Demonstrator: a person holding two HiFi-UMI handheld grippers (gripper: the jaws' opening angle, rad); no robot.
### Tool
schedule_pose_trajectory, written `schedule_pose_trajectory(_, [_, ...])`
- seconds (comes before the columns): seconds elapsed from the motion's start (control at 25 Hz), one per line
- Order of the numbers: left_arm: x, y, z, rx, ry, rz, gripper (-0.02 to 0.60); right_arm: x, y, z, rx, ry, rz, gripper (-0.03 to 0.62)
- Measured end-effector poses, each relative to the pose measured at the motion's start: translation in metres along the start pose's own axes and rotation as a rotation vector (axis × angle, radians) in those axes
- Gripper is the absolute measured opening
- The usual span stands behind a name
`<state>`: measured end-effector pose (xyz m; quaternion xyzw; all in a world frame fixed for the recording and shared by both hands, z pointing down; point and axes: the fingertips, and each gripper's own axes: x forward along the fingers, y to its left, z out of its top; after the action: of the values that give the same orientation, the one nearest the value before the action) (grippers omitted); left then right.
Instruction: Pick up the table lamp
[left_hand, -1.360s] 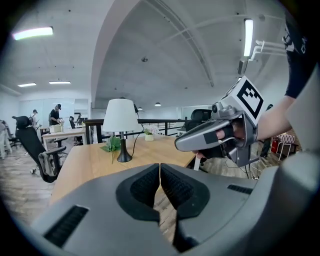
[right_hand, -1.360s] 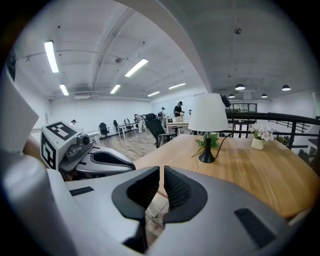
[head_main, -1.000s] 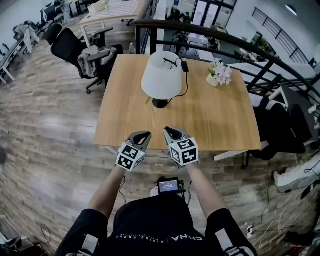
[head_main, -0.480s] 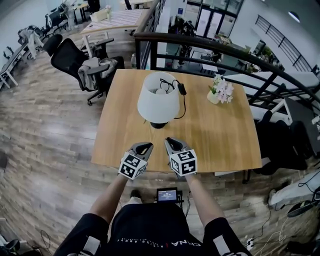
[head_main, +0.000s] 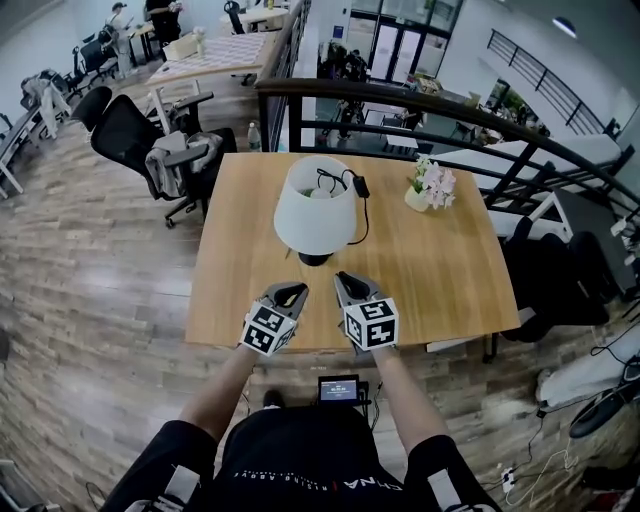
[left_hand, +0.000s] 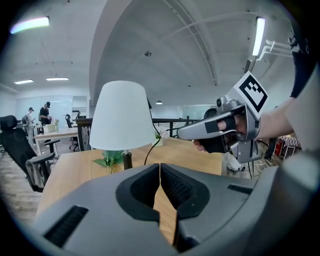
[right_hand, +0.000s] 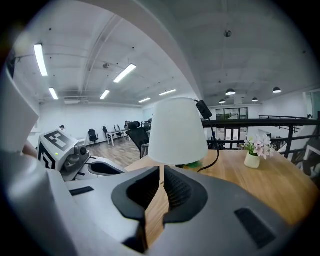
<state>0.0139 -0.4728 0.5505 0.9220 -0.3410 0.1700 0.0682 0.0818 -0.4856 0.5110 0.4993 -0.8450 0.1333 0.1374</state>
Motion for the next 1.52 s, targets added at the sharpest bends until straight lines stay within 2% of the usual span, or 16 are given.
schedule_pose_trajectory(0.24, [0.001,-0.001,-0.006,-0.002,0.007,-0.006,0.020,0.000,0.003,-0.005,-0.009,0.013,0.010,0.046])
schedule_pose_trajectory(0.68, [0.008,0.005,-0.008,-0.008,0.017,0.029,0.021,0.007,-0.003,-0.007,-0.020,0.024,0.041,0.046])
schedule_pose_trajectory(0.92, [0.029,0.013,-0.008,0.003,0.034,0.082,0.021,0.012,-0.019,0.009,-0.095,0.021,0.087,0.046])
schedule_pose_trajectory(1.08, [0.052,0.028,-0.008,-0.019,0.021,0.165,0.023,0.024,-0.031,0.030,-0.134,-0.004,0.129,0.046])
schedule_pose_trajectory(1.12, [0.060,0.034,-0.007,-0.035,0.008,0.185,0.042,0.029,-0.034,0.037,-0.141,-0.014,0.137,0.046])
schedule_pose_trajectory(1.16, [0.067,0.039,-0.007,-0.054,-0.002,0.198,0.118,0.035,-0.035,0.044,-0.144,-0.025,0.143,0.046])
schedule_pose_trajectory(1.2, [0.074,0.043,-0.008,-0.070,-0.011,0.208,0.159,0.041,-0.036,0.049,-0.144,-0.035,0.148,0.046])
schedule_pose_trajectory(1.36, [0.102,0.067,-0.011,-0.058,-0.064,0.275,0.170,0.061,-0.040,0.065,-0.164,-0.075,0.159,0.046])
schedule_pose_trajectory(1.52, [0.125,0.098,-0.010,-0.039,-0.159,0.352,0.186,0.073,-0.050,0.069,-0.190,-0.086,0.162,0.046])
